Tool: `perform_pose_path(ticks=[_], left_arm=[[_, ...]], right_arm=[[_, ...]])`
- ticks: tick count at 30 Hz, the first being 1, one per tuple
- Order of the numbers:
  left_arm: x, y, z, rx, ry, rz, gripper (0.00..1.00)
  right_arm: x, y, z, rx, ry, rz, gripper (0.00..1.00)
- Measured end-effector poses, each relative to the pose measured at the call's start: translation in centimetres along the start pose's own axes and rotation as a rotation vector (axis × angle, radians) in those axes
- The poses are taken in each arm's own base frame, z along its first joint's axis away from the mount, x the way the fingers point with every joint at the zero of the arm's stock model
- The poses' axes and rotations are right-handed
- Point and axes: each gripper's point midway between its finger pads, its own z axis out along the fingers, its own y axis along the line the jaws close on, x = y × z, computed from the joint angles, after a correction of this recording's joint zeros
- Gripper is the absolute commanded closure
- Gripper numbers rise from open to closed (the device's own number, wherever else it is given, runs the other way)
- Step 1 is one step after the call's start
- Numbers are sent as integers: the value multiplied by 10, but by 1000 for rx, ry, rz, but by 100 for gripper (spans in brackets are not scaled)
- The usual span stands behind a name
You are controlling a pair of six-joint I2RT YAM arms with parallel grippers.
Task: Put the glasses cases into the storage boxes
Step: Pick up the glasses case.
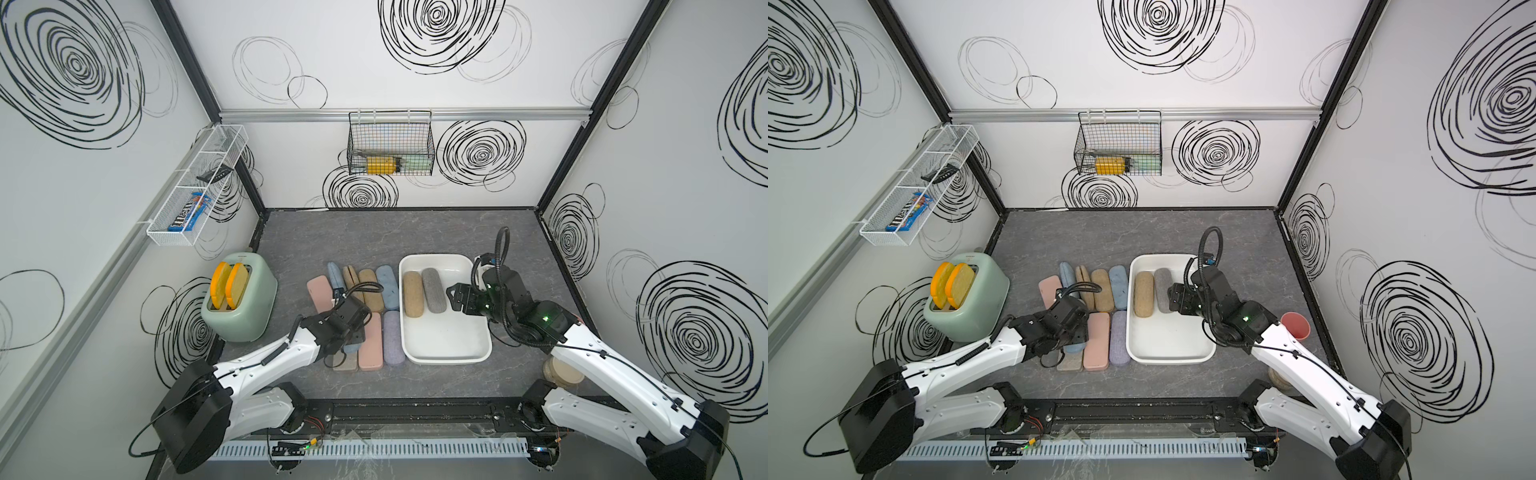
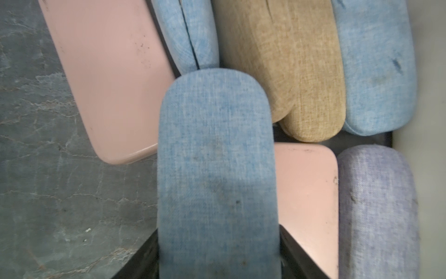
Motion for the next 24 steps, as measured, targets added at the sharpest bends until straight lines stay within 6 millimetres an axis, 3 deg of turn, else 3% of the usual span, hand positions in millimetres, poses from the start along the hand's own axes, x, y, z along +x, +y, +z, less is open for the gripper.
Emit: perform_pose_path(ticks=[15, 24], left_arm=[[-2, 2, -8, 12, -14, -3, 45], [-12, -7, -25, 54, -49, -1, 47]], right_arm=[[-2, -6, 0, 17, -3, 11, 16], [-5, -13, 0, 37, -6, 25, 16]])
